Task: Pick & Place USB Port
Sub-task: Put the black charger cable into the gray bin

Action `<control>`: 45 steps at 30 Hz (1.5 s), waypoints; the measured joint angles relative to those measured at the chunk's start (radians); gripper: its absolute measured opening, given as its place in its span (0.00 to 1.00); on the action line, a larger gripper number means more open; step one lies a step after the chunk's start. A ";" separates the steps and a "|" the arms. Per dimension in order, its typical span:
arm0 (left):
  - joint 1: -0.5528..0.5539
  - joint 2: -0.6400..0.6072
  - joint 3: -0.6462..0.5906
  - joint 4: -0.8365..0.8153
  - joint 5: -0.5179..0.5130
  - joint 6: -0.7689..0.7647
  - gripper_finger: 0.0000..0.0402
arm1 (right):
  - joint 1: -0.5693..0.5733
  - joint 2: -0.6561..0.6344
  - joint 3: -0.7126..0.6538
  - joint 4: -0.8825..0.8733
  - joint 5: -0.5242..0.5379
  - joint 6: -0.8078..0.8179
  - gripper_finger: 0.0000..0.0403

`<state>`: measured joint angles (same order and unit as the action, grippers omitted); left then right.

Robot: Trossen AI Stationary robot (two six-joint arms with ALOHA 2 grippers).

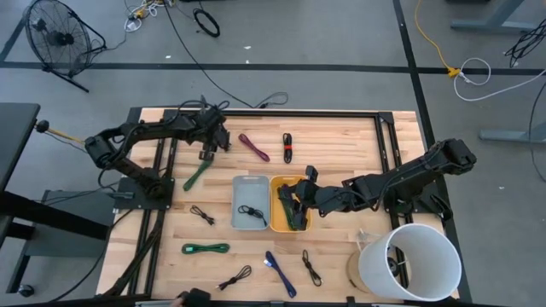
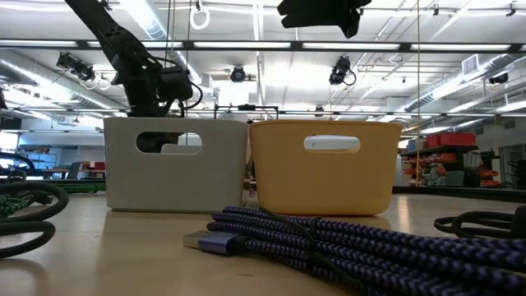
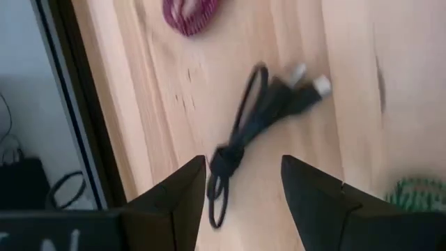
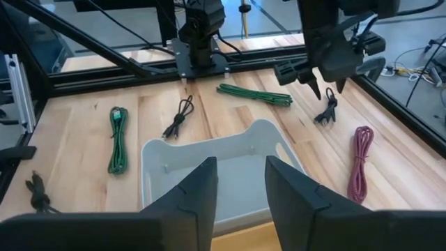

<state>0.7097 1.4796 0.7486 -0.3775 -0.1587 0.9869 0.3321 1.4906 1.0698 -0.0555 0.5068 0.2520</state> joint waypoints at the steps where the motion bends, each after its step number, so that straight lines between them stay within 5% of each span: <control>1: 0.000 0.001 0.000 0.012 0.016 -0.003 0.48 | 0.000 0.000 0.000 0.000 0.000 0.000 0.31; 17: 0.000 0.206 0.067 0.023 -0.016 -0.004 0.47 | 0.000 0.000 0.000 -0.015 0.000 0.000 0.31; 20: 0.000 0.230 0.106 -0.007 -0.023 -0.040 0.38 | -0.002 0.000 0.000 -0.016 0.001 0.000 0.31; 25: 0.001 0.257 0.157 -0.025 -0.028 -0.126 0.05 | -0.002 0.000 0.000 -0.022 0.001 0.000 0.31; 29: -0.006 0.253 0.167 -0.050 -0.036 -0.200 0.02 | -0.002 0.000 0.000 -0.028 0.001 0.000 0.31; 45: -0.202 0.139 0.402 -0.615 -0.084 -0.431 0.00 | -0.025 0.000 0.000 -0.099 0.001 0.027 0.31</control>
<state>0.5074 1.6188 1.1503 -0.9927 -0.2429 0.5562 0.3073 1.4910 1.0698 -0.1546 0.5079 0.2790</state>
